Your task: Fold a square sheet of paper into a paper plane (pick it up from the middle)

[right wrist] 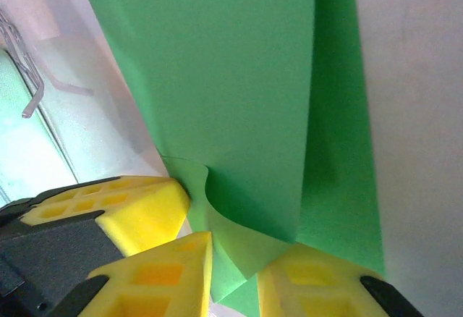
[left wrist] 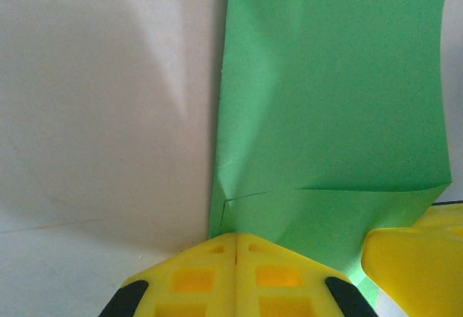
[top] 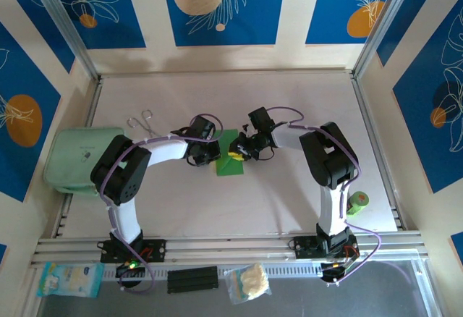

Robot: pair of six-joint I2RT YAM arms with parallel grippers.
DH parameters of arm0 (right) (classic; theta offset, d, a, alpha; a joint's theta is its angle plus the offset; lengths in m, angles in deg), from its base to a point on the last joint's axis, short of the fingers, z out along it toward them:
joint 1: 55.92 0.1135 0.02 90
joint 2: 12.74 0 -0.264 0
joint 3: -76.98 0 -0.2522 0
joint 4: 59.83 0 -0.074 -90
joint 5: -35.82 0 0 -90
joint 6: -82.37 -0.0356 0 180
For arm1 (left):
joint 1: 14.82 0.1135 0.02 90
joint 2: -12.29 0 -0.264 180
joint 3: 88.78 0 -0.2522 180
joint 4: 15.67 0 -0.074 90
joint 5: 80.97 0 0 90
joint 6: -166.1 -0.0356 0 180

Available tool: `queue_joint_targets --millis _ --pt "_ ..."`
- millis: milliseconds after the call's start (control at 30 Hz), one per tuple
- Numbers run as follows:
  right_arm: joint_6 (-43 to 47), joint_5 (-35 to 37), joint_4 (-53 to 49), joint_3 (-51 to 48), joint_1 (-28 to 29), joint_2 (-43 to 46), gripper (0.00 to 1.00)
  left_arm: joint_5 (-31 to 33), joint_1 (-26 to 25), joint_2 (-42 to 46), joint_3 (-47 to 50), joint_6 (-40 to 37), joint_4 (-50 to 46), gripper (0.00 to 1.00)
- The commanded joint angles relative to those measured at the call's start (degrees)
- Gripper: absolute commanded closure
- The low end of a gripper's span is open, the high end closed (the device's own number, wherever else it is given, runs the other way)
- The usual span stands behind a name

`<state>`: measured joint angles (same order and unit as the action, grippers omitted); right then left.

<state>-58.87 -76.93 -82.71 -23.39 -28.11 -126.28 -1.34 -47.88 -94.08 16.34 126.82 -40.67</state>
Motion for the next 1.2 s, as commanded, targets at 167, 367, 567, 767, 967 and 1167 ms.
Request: queue_joint_targets --millis 167,367,567,767,967,1167 --pt "0.0 -1.0 2.0 -0.9 0.3 0.1 0.86 0.4 0.9 -0.8 0.2 0.5 -1.6 0.95" --pt "-0.9 0.6 3.0 -2.0 -0.8 2.3 0.96 -0.1 2.2 3.2 -0.4 -0.8 -3.3 0.82" --pt "0.5 -2.7 6.6 -2.1 -2.5 7.7 0.97 -6.7 6.1 12.3 6.0 1.3 4.0 0.52" --pt "-1.2 -12.4 9.8 0.4 -4.6 10.2 0.96 -16.6 7.6 19.4 11.1 6.1 15.5 0.28" --pt "-5.9 -19.2 14.6 1.3 -5.7 11.0 0.96 -24.1 7.1 18.9 14.5 16.3 29.9 0.17" --pt "-8.6 -21.4 17.1 0.9 -6.1 11.2 0.95 -26.6 6.5 16.2 14.4 21.0 37.3 0.18"
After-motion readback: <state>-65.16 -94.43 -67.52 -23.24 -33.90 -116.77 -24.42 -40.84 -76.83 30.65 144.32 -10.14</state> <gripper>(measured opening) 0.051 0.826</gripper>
